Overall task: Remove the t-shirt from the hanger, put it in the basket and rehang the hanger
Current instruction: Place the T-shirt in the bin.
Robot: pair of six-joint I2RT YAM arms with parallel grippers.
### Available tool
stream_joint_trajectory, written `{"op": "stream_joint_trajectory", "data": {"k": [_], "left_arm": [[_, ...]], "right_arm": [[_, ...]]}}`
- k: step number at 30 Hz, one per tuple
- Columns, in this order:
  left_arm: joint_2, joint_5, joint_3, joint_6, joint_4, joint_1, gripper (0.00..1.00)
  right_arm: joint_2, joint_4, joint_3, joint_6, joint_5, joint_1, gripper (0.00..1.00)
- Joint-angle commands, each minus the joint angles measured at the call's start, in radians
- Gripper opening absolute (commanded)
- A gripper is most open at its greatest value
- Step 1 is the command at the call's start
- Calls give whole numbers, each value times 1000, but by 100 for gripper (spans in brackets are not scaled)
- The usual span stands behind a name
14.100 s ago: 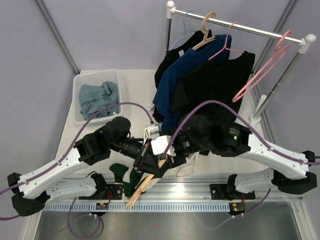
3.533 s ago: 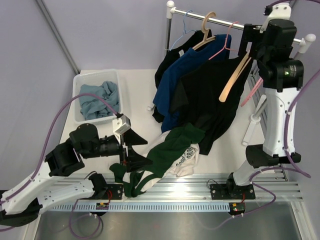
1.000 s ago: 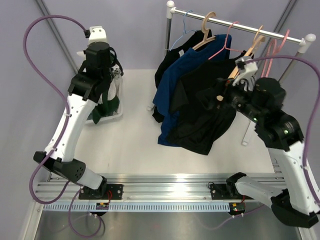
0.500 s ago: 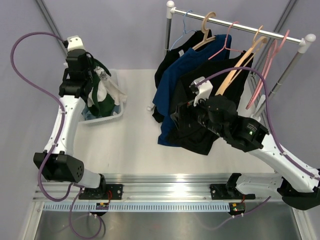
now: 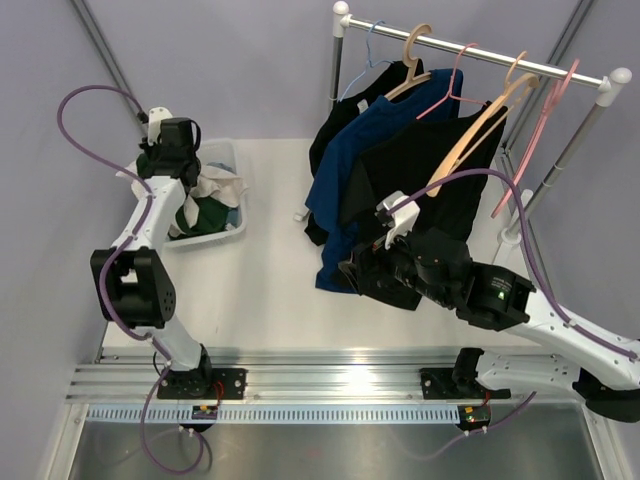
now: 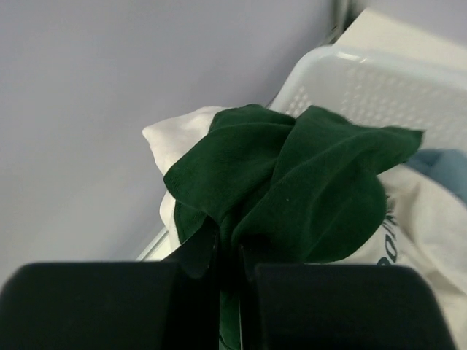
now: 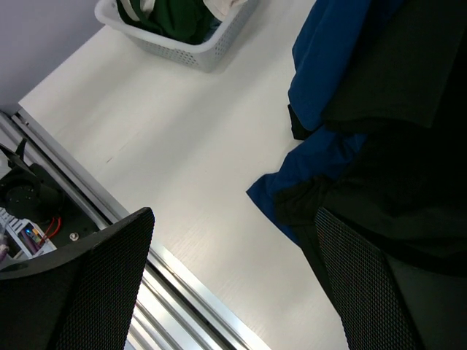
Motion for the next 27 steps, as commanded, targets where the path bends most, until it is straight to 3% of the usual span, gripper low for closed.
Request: {"op": "stream_joint_trajectory", "data": {"k": [1,4,6,11,17,24,26,27], "left_arm": [[3,-128,28,10,53,4,0],[15,8,3,4,84,3,0],[26,206,-40,2,127,1,0],[135,439,-44,-42,150,-5,0],[236,600,-19,-53,159,-3,0],[403,677,82,-70,67,6,0],[399,688,75,-59,64,4,11],[383,696,71,-56,64,4,25]], "right_arm": [[-53,72,-18,10,34,12,100],[-68,80,-32,14,17,12,99],[-66,85,-35,14,4,12,100],[-59,82,-36,11,-4,13,99],[-79,80,-38,10,-7,12,99],[-89,82,-42,10,-27,12,99],[-91,80,-44,12,-30,12,100],[-93,80,-42,11,-29,12,99]]}}
